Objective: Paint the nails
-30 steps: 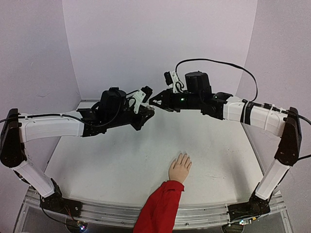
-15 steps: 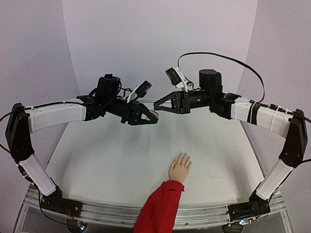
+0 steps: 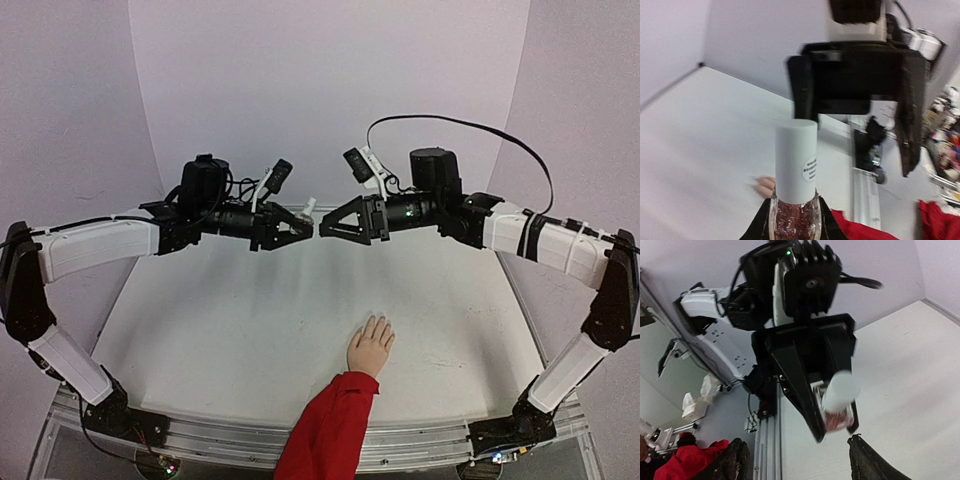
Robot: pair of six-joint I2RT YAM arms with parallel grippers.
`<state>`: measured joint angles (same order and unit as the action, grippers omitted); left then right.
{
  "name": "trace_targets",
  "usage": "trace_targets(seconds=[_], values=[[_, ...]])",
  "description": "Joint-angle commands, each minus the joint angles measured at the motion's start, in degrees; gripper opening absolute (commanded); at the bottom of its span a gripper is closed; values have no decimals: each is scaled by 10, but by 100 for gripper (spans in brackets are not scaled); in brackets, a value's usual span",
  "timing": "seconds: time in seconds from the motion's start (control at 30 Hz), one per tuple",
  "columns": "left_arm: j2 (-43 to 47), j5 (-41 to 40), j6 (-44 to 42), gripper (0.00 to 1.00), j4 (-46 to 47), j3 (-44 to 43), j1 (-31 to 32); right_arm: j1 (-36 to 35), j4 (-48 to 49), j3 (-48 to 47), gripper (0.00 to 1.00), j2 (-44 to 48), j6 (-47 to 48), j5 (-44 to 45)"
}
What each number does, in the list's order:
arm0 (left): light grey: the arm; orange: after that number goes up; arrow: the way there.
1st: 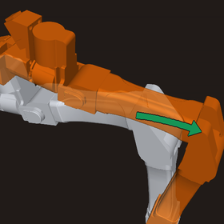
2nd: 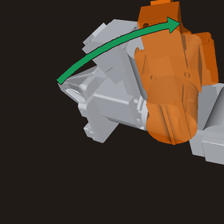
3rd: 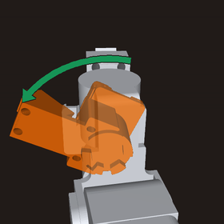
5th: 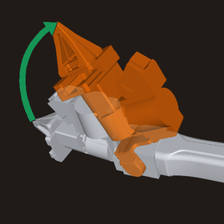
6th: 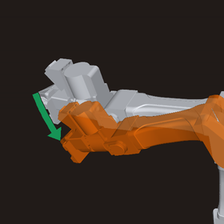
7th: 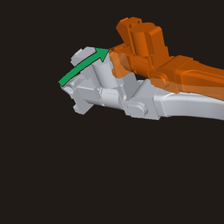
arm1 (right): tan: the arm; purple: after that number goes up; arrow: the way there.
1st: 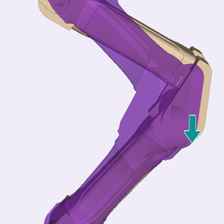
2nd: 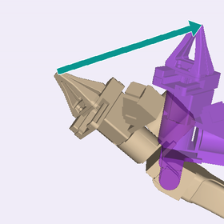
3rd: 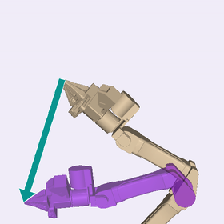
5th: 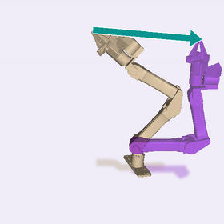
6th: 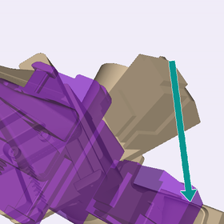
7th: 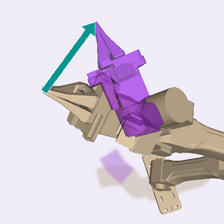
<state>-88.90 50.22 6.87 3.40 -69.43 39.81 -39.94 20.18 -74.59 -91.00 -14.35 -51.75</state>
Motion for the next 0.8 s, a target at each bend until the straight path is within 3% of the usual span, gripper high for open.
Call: trace_targets(seconds=[0.0, 0.17, 0.3, 0.4, 0.57, 0.77], values=[[62, -310, -76, 0, 35, 25, 17, -2, -47, -12, 74, 56, -24, 175], [52, -562, -239, 0, 30, 21, 117, -9, -47, -15, 74, 65, -129, 261], [16, -647, -268, 0, 29, -3, 142, -23, -5, -9, 71, 55, -183, 269], [5, -658, -265, 0, 29, -13, 154, -30, 7, -15, 68, 37, -209, 285], [-3, -649, -251, 0, 29, -22, 166, -34, 14, -25, 52, 1, -246, 293], [-4, -636, -238, 0, 30, -21, 171, -41, 27, -42, 45, -33, -267, 289]])
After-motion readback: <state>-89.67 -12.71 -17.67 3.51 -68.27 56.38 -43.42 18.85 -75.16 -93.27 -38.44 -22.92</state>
